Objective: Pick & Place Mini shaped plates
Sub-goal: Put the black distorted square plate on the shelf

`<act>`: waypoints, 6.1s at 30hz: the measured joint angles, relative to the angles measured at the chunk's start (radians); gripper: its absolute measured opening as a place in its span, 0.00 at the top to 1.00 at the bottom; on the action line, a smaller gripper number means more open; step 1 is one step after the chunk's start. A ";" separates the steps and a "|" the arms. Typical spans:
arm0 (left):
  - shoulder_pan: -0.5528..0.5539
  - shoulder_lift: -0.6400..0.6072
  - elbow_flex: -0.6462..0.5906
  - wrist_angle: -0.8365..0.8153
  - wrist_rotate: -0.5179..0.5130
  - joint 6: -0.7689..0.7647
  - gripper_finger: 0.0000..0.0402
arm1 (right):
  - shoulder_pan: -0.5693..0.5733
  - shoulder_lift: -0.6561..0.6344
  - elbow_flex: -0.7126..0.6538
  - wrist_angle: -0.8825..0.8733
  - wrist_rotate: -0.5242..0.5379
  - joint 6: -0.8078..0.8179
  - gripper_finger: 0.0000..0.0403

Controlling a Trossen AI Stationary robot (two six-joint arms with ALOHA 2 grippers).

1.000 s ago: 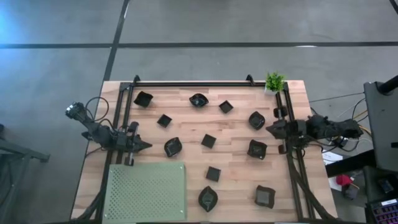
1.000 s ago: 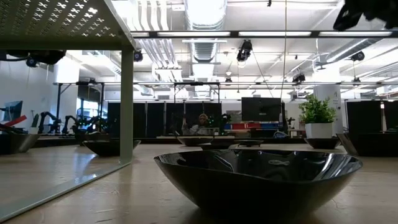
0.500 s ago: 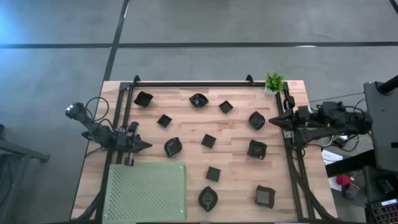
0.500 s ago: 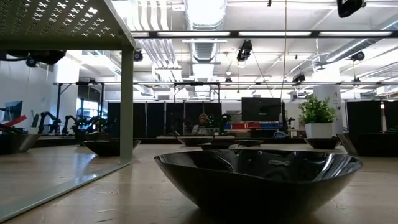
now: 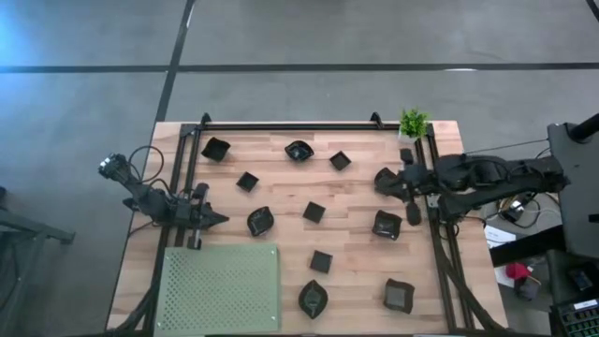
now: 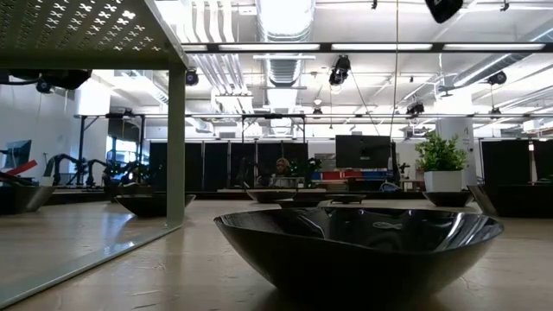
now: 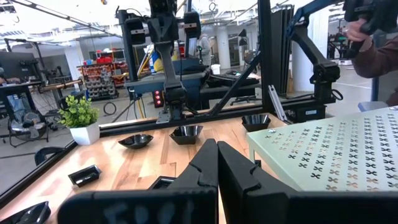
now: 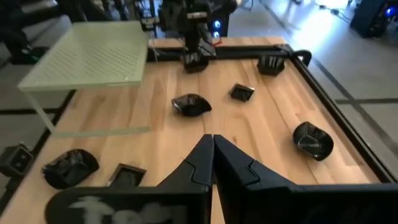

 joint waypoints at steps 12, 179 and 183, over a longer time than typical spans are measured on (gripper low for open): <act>0.000 0.000 0.000 0.000 0.000 0.000 1.00 | -0.212 0.266 0.125 -0.187 0.017 0.016 0.98; 0.000 0.000 0.000 0.002 0.000 0.000 1.00 | -0.278 0.495 0.338 -0.418 -0.133 0.006 0.98; 0.000 0.000 0.000 0.014 0.000 0.000 1.00 | -0.278 0.495 0.350 -0.343 -0.133 -0.013 0.98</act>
